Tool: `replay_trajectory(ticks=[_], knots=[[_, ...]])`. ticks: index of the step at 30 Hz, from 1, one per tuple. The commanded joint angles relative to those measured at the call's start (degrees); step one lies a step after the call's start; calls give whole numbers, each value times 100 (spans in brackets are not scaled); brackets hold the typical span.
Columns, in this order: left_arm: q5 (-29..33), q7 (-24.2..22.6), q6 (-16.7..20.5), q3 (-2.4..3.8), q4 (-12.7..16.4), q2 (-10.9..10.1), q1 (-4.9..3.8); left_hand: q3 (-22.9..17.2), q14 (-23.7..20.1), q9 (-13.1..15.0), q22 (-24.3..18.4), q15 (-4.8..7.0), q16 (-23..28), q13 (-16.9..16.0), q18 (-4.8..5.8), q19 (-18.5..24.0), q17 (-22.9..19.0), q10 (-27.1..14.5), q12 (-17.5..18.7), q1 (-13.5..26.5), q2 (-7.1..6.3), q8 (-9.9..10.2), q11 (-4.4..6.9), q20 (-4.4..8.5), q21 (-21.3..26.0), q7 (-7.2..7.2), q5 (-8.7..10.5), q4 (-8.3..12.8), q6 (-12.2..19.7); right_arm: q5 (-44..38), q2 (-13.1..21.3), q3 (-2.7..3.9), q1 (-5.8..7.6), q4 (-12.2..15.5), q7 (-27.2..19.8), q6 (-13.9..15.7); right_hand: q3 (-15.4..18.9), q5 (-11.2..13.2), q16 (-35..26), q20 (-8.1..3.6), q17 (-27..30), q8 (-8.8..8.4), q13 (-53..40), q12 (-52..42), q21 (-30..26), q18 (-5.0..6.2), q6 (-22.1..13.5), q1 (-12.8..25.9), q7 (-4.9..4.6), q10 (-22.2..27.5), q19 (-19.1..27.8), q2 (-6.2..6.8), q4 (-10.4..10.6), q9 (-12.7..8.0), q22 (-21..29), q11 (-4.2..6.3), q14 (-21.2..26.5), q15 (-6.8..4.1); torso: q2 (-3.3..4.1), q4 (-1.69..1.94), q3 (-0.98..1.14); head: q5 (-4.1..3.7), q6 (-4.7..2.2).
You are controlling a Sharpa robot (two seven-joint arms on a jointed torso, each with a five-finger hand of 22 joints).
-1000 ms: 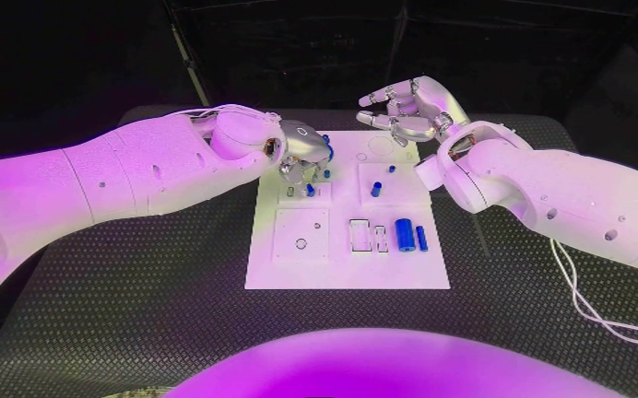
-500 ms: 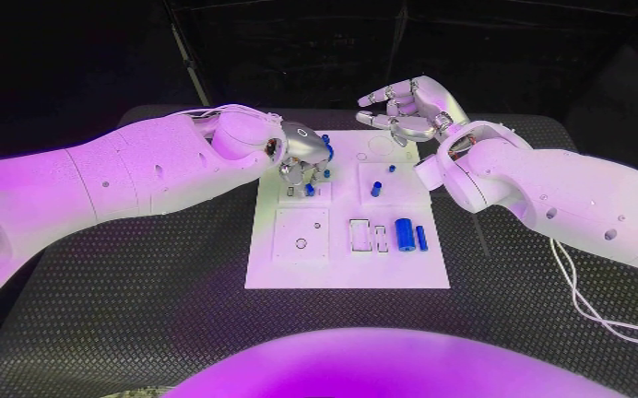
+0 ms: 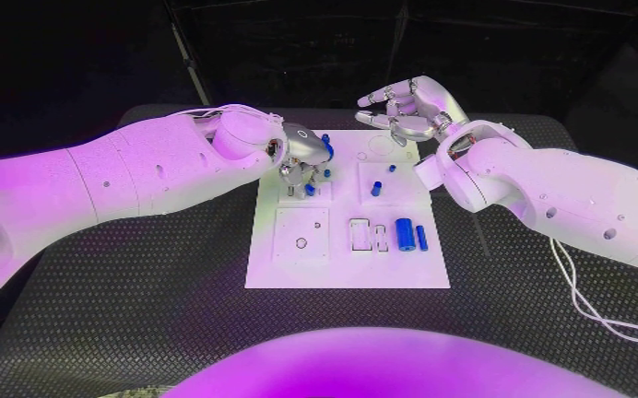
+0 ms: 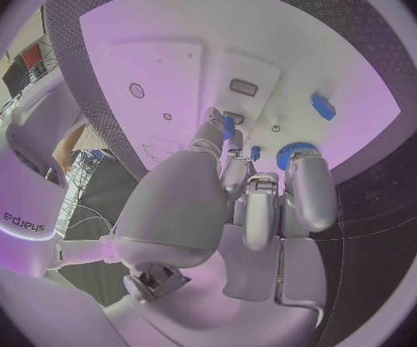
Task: Assemble the parts on the task board
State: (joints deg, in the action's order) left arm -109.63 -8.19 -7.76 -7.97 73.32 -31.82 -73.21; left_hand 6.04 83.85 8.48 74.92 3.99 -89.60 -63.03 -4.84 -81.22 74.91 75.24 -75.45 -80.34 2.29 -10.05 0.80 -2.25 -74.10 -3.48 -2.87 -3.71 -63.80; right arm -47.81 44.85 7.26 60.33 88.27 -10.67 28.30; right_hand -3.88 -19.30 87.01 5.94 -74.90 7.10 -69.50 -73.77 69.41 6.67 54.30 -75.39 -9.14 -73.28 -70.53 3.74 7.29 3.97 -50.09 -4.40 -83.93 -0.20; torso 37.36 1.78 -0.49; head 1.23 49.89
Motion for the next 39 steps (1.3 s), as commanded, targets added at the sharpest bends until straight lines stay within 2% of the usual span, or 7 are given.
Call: replay_trajectory(ticks=[1,12,32,39], knots=[[16,19,-107,2,16,4,-6,-4,615,9,304,-10,-40,15,96,-29,1509,86,-5,5,80,-33,-4,-2,-37,10,17,-44,-55,13,-5,6,12,6,-30,-40,27,21,-28,4,-960,36,-6,-8,-29,73,26,9,10,-35,10,-28,23,8,-3,24,-464,6,2,-2,1,4,9],[83,34,-89,2,58,7,-6,42,615,-2,332,-10,-40,11,97,-36,1509,100,8,179,162,6,-5,-8,-55,11,17,-196,-104,13,-17,6,12,-6,-31,-45,27,21,-28,4,-960,36,-6,-8,-29,73,26,9,10,-35,10,-28,23,8,-3,24,-464,6,1,-3,2,13,11],[103,98,-127,2,48,8,-6,126,615,-17,354,-22,-40,45,99,-41,1509,88,44,358,135,64,-23,-19,-65,-10,16,-330,-111,13,-29,5,11,-22,-27,-70,27,21,-28,4,-960,36,-6,-8,-29,73,26,9,10,-35,10,-28,23,8,-3,24,-464,6,-1,-4,2,13,11],[103,127,-153,3,36,-5,-6,15,615,-2,379,-8,-40,59,102,-52,1509,81,67,259,269,44,5,-17,-85,32,14,-315,-203,13,-30,5,11,-28,-19,-91,33,23,-31,2,-955,43,-15,-19,-32,74,34,10,13,-49,8,-37,28,10,1,27,-463,3,3,-5,-1,8,11]])
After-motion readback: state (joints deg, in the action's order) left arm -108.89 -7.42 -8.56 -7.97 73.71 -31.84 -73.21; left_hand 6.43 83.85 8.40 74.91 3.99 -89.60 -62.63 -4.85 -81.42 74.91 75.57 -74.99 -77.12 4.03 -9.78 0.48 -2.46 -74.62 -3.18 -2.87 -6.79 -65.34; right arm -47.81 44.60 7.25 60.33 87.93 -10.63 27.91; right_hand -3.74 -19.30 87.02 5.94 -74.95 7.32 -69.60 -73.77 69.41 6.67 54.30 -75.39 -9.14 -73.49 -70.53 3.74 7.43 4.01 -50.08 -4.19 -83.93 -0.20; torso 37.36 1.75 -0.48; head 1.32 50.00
